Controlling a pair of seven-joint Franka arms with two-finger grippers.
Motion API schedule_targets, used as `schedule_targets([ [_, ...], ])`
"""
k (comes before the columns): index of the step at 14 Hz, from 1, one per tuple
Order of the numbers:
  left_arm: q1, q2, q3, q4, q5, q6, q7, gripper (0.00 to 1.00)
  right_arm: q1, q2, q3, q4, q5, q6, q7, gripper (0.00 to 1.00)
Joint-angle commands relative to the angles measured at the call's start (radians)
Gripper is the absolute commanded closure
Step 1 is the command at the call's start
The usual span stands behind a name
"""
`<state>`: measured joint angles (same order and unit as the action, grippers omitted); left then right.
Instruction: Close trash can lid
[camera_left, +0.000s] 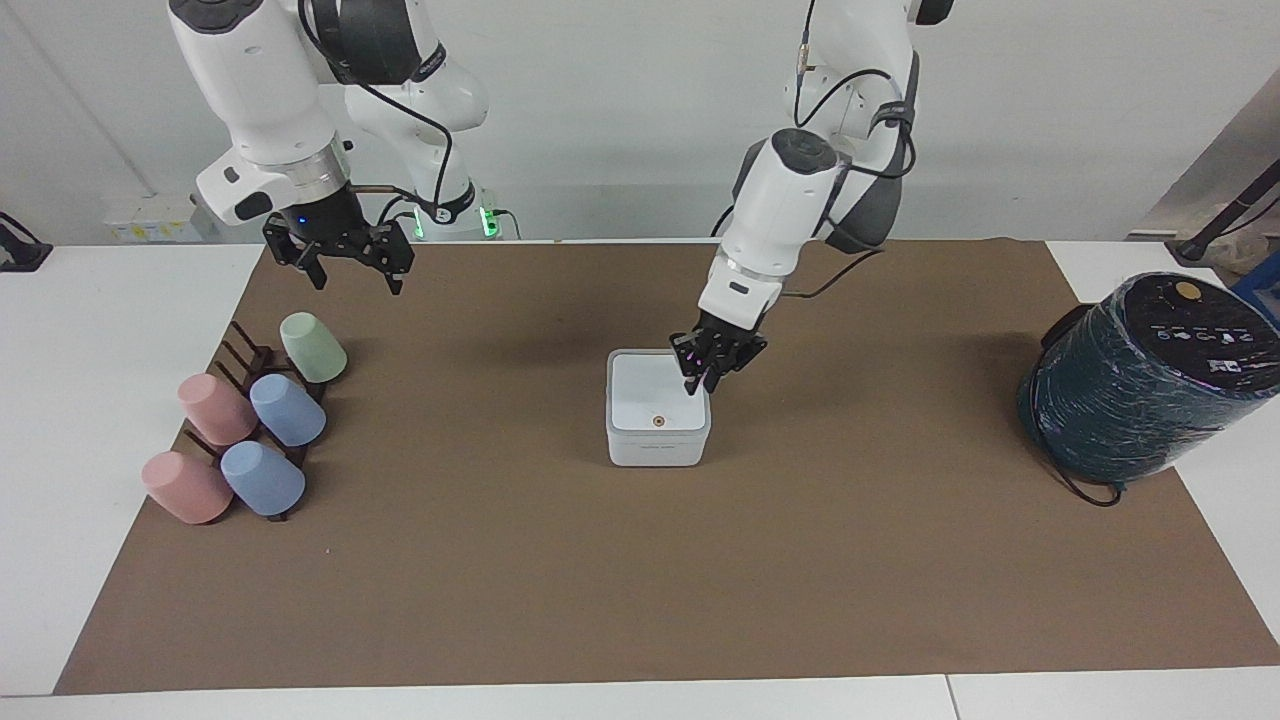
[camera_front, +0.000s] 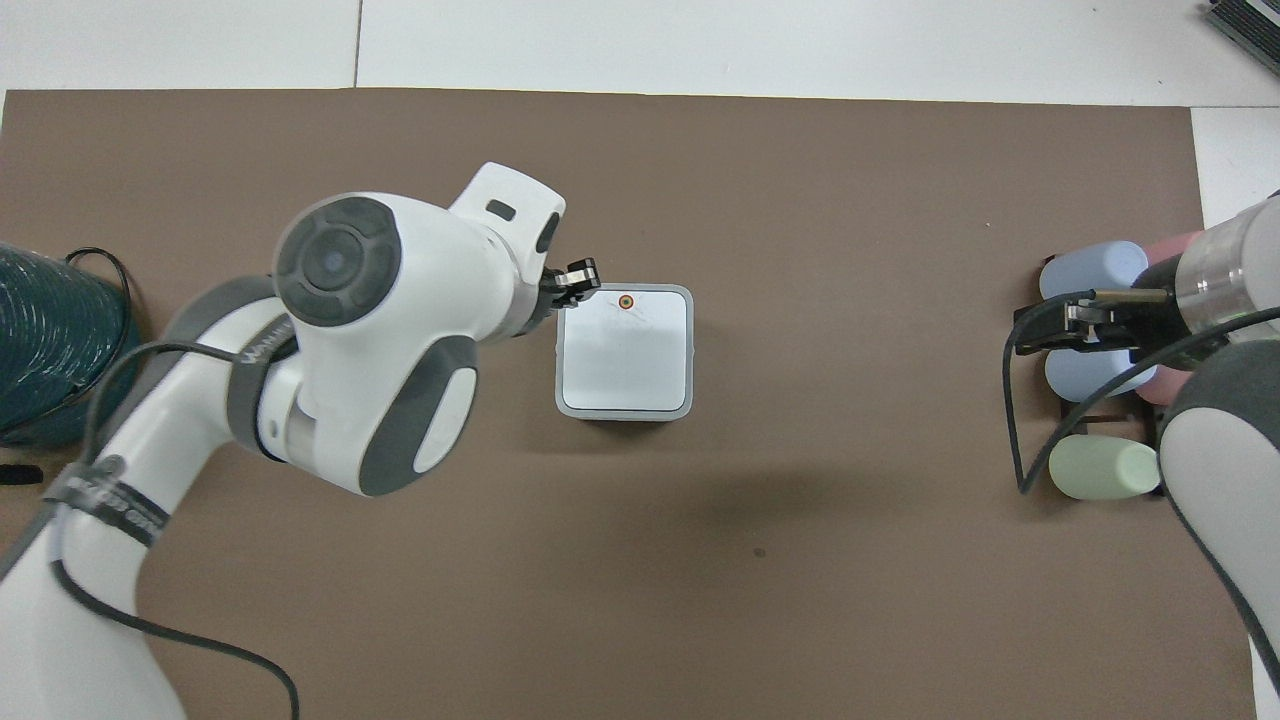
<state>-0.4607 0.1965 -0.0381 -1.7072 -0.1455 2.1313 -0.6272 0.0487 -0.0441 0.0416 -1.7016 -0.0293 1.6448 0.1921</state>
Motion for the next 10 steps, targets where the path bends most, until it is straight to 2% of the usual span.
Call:
schedule_targets([
  [1, 0.114, -0.014, -0.005, 0.087, -0.008, -0.193, 0.153, 0.7, -0.01, -0.002, 0.003, 0.0, 0.008, -0.007, -0.022, 0.0],
  [4, 0.261, -0.086, -0.003, 0.087, -0.009, -0.301, 0.364, 0.69, -0.01, -0.002, 0.003, 0.0, 0.008, -0.007, -0.02, 0.0],
  [7, 0.373, -0.137, 0.0, 0.084, -0.006, -0.407, 0.507, 0.63, -0.01, -0.002, 0.003, 0.0, 0.008, -0.007, -0.02, 0.0],
  [9, 0.398, -0.164, 0.0, 0.081, 0.062, -0.464, 0.532, 0.54, -0.01, -0.002, 0.003, 0.0, 0.008, -0.007, -0.02, 0.0],
  [10, 0.398, -0.175, 0.0, 0.081, 0.108, -0.482, 0.534, 0.47, -0.01, -0.002, 0.003, 0.0, 0.008, -0.007, -0.02, 0.0],
])
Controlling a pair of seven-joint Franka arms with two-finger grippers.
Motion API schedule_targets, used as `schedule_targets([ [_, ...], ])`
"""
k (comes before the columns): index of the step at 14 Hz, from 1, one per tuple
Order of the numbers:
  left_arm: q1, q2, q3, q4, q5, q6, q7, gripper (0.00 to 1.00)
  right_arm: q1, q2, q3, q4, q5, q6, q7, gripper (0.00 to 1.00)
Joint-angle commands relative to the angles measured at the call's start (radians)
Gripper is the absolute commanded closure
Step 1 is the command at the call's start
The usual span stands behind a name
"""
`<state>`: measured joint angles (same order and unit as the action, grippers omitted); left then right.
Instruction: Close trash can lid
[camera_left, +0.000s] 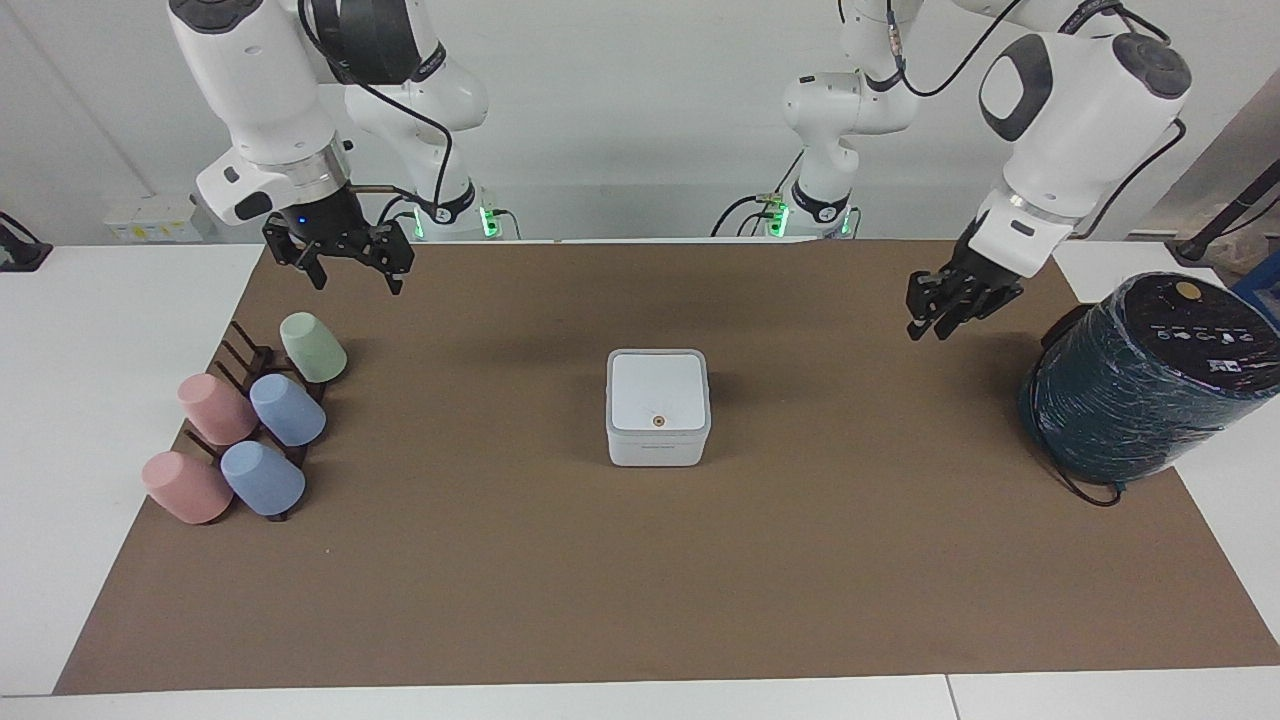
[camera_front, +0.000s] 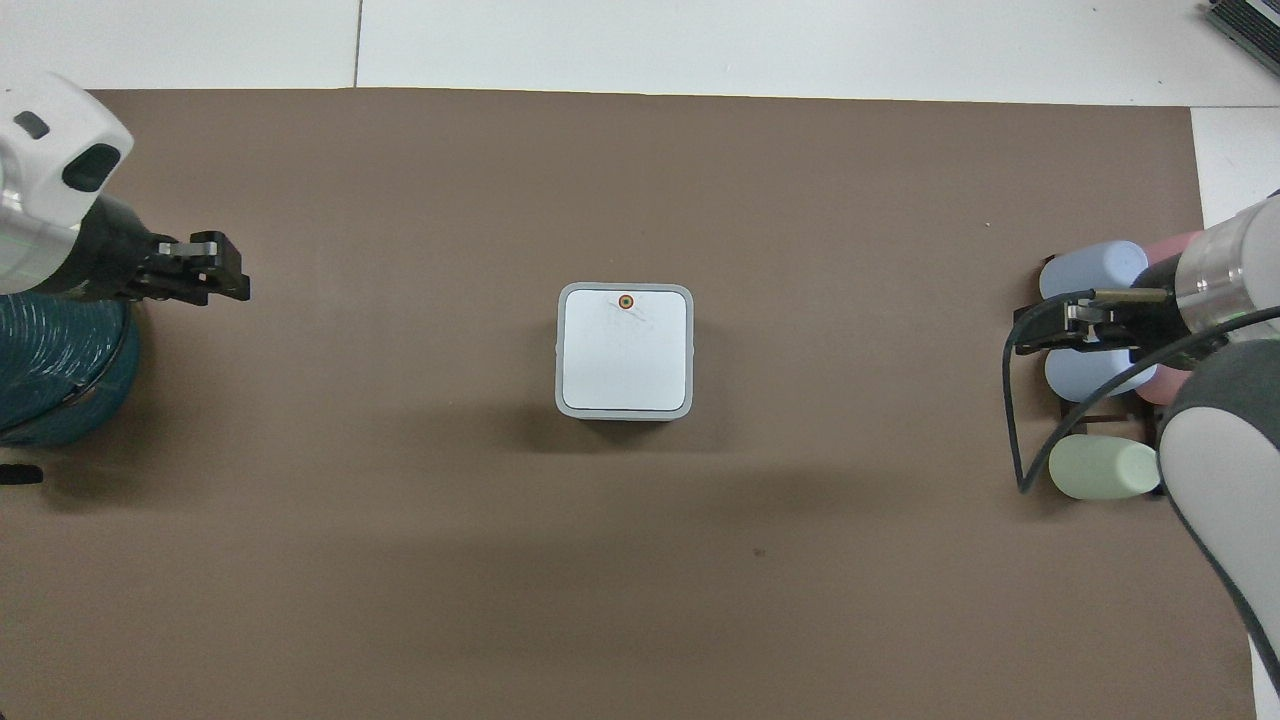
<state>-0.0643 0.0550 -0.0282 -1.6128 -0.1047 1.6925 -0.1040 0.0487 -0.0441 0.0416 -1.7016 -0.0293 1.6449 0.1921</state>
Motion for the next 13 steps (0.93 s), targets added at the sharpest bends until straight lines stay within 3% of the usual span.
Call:
schedule_targets([
  [1, 0.001, -0.043, -0.01, -0.013, 0.095, -0.053, 0.009, 0.37, -0.01, -0.002, 0.003, 0.0, 0.008, -0.007, -0.02, 0.0],
  [3, 0.004, -0.063, -0.009, -0.012, 0.103, -0.051, 0.007, 0.0, -0.01, -0.002, 0.003, 0.0, 0.008, -0.007, -0.022, 0.0],
  [13, 0.003, -0.075, 0.008, -0.009, 0.103, -0.033, 0.012, 0.0, -0.01, -0.002, 0.003, 0.0, 0.008, -0.007, -0.02, 0.0],
])
